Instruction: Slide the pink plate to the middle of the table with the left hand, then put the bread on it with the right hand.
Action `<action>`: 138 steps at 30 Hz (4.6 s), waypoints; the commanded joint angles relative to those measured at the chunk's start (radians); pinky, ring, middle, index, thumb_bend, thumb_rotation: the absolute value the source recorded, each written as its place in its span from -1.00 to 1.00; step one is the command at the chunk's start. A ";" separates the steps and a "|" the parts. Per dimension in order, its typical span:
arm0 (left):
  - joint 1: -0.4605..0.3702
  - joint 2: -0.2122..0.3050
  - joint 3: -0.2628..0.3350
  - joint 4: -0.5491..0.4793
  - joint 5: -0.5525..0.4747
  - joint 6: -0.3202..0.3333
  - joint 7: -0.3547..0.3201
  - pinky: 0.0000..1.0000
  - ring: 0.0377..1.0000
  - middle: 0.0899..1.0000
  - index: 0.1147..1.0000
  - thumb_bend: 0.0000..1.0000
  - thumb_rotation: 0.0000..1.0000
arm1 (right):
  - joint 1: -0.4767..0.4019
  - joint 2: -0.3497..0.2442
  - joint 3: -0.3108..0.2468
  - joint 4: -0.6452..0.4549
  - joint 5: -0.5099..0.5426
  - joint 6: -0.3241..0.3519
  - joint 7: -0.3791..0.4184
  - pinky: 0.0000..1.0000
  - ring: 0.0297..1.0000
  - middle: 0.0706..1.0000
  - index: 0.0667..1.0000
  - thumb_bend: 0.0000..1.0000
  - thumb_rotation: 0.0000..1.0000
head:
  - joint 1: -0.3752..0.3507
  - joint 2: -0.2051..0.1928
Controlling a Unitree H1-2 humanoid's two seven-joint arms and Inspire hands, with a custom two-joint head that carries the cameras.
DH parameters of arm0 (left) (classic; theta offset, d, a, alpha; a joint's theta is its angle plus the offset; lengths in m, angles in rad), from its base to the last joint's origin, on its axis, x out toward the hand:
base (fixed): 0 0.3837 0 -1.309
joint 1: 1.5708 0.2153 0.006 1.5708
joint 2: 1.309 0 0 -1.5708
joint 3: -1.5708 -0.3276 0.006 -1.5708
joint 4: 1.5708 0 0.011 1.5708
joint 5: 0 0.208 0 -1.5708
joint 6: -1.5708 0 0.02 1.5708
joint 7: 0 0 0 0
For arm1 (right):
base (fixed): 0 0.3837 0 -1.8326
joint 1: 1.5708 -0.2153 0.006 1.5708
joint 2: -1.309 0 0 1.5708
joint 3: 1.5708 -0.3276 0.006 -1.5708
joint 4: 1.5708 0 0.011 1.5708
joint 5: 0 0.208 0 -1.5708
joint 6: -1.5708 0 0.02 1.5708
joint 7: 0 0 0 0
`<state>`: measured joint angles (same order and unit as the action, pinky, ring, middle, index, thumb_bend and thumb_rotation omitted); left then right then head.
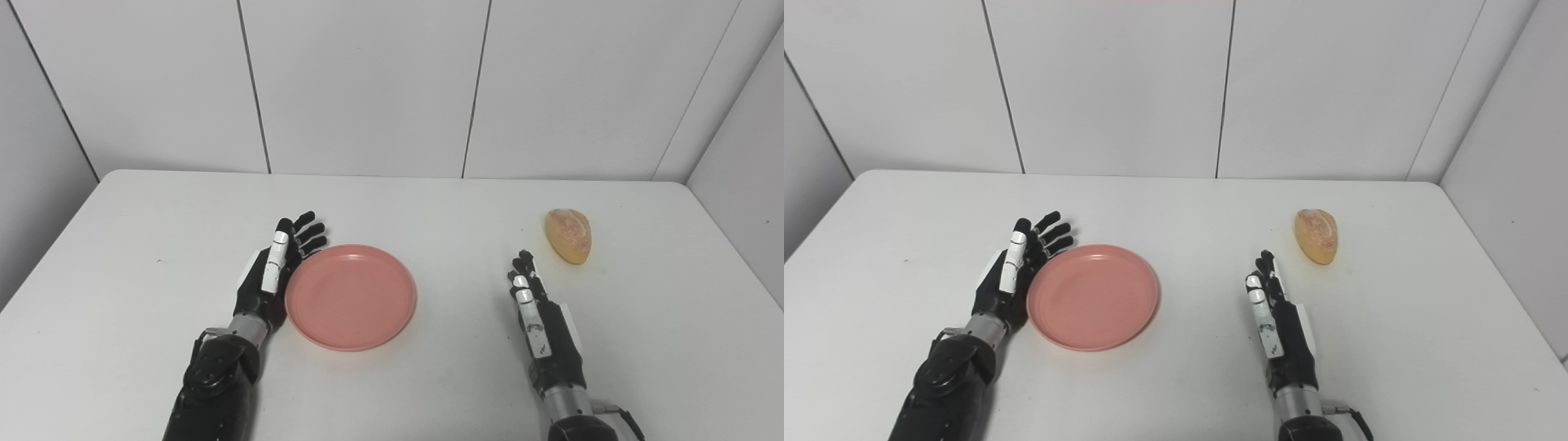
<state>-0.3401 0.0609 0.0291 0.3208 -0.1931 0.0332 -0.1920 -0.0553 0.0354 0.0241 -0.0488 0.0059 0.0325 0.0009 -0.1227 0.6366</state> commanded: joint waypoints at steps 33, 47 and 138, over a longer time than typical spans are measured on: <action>0.129 -0.073 -0.124 -0.174 0.078 0.025 0.021 0.91 0.93 0.95 0.94 0.50 1.00 | -0.036 0.009 0.004 -0.036 -0.006 -0.031 -0.009 1.00 0.96 0.97 0.99 0.31 0.85 | -0.030 0.017; 0.123 -0.070 -0.106 -0.105 0.207 -0.131 0.107 1.00 1.00 1.00 1.00 0.62 1.00 | -0.033 -0.006 -0.011 -0.040 0.006 -0.035 -0.005 1.00 0.96 0.97 0.99 0.29 0.85 | -0.034 0.011; 0.171 -0.076 -0.123 -0.149 0.214 -0.115 0.105 1.00 1.00 1.00 1.00 0.51 1.00 | -0.537 -0.339 0.083 0.569 -0.621 0.090 -0.385 -0.55 -0.42 -0.12 -0.08 0.04 -1.00 | -0.118 -0.001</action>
<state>-0.1995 -0.0122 -0.0895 0.1636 0.0217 -0.0854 -0.0862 -0.5573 -0.2924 0.1171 0.5523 -0.6205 0.1699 -0.3433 -0.2424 0.6366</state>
